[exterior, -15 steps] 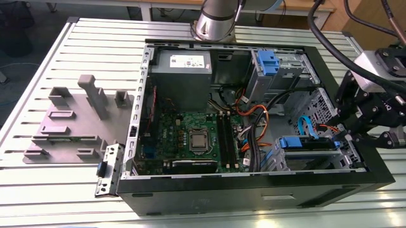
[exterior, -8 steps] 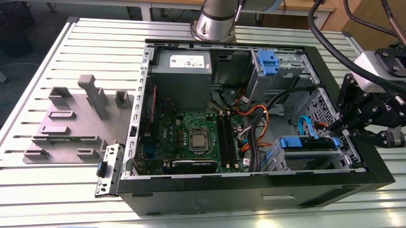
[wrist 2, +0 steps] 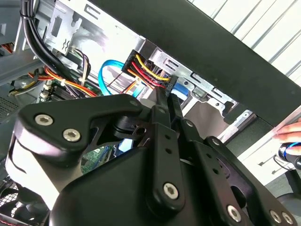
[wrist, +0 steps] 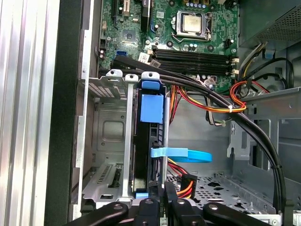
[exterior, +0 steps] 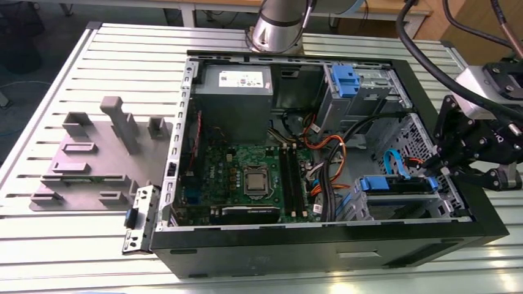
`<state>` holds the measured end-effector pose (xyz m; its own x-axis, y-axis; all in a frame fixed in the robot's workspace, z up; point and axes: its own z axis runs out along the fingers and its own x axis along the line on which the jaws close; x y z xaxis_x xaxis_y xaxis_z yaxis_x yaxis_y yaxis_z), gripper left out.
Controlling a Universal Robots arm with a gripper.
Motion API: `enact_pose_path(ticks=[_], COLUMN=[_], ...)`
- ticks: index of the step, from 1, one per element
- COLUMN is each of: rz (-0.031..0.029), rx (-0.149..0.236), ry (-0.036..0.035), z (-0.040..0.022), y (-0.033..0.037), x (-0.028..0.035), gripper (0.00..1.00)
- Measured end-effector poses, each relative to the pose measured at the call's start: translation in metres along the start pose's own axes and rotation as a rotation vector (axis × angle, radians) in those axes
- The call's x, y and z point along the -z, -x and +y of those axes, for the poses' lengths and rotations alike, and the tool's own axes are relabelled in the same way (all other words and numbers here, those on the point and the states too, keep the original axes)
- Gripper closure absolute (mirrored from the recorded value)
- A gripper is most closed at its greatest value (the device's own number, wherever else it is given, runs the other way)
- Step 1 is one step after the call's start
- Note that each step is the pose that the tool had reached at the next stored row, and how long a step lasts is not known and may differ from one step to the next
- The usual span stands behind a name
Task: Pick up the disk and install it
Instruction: 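Insert the second disk wire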
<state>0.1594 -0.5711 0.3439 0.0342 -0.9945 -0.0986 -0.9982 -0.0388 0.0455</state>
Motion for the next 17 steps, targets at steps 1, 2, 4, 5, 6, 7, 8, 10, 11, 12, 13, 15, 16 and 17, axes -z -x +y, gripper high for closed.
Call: enact_pose_path(ticks=[1, 2, 4, 5, 6, 7, 8, 10, 11, 12, 13, 15, 16, 17], rz=[-0.0001, -0.0002, 0.0, 0.0, 0.0, -0.0001, -0.0003, -0.0001, 0.0002, 0.0003, 0.0004, 0.0003, 0.0003, 0.0004], rx=[0.0, 0.0, 0.0, 0.0, 0.0, 0.0, 0.0, 0.0, 0.001, 0.001, 0.001, 0.001, 0.001, 0.001], ry=[0.0, -0.0001, 0.0, 0.0, -0.0001, -0.0002, -0.001, -0.0043, -0.006, -0.0078, -0.0093, -0.0106, -0.0109, -0.011], z=[0.0, 0.0, 0.0002, 0.0003, 0.0004, 0.0006, 0.0007, 0.0034, 0.0061, 0.0094, 0.0119, 0.0145, 0.0151, 0.0153], y=[0.0, 0.0001, 0.0005, 0.0006, 0.0008, 0.0008, 0.0007, 0.0, -0.0002, -0.0003, -0.0003, -0.0004, -0.0006, -0.0007], x=[0.0002, 0.0011, 0.0045, 0.0063, 0.0075, 0.008, 0.0079, 0.008, 0.0078, 0.0074, 0.007, 0.0051, 0.0036, 0.0022], gripper=[0.84, 0.84, 0.84, 0.84, 0.84, 0.84, 0.84, 0.84, 0.84, 0.84, 0.84, 0.84, 0.84, 0.84])
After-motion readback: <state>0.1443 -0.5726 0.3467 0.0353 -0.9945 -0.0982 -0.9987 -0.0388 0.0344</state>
